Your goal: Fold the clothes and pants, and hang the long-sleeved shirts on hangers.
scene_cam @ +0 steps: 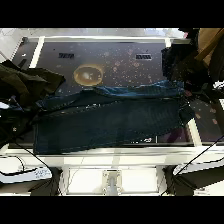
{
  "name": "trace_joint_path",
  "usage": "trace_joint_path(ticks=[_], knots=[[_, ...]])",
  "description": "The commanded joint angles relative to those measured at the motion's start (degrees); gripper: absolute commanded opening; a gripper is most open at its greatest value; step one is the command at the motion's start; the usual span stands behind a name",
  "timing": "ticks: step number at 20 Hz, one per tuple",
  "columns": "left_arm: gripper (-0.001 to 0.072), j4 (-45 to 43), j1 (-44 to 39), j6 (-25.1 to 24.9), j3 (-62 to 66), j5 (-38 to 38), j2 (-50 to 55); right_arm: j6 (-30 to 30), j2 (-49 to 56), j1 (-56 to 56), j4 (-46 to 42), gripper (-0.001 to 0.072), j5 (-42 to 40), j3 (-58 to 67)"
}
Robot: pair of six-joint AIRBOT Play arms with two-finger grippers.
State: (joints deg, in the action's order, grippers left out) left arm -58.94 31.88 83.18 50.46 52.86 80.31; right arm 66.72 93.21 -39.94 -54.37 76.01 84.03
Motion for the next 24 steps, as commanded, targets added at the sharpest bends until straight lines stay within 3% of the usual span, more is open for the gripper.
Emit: trace_joint_path(ticks=[1, 6, 10, 15, 18, 19, 20, 23, 24], knots=[[0.0584, 7.8, 0.0, -0.9, -4.4, -10.8, -0.5, -2.1, -1.0, 0.9, 0.7, 0.0462, 0.3, -3.0], [0.0583, 17.6, -1.4, -6.5, -4.4, -17.4, -0.5, -2.8, -1.0, 4.3, 1.2, 0.0462, -3.7, -3.0], [0.0583, 17.6, -1.2, -7.2, -4.0, -11.3, -1.1, -2.8, -1.0, 6.5, 1.2, 0.0462, -3.8, -3.0], [0.0581, 17.4, -0.5, -7.2, -3.9, -10.7, -0.9, -2.8, -1.0, 6.5, 0.4, 0.0462, -5.0, -3.0], [0.0402, 17.5, -2.3, -7.2, -3.9, -10.6, 1.2, -2.8, -1.0, 6.5, 0.6, 0.0462, -5.6, -3.0], [0.0267, 17.5, -2.9, -7.2, -3.9, -10.7, 1.7, -2.8, -1.0, 6.5, 0.6, 0.0462, -5.5, -3.0], [0.0011, 17.5, -3.3, -8.2, -3.9, -10.7, 1.9, -2.8, -1.0, 6.5, 0.6, 0.0462, -5.4, -3.0], [0.0022, 17.4, -2.0, -9.6, -3.2, -9.2, 0.7, -3.0, -1.2, 6.0, -0.7, 0.0451, -2.3, -3.0], [0.0021, 16.8, -0.6, -9.6, -3.0, -7.7, -0.7, -3.5, -1.4, 5.3, -2.0, 0.0401, -0.3, -3.0]])
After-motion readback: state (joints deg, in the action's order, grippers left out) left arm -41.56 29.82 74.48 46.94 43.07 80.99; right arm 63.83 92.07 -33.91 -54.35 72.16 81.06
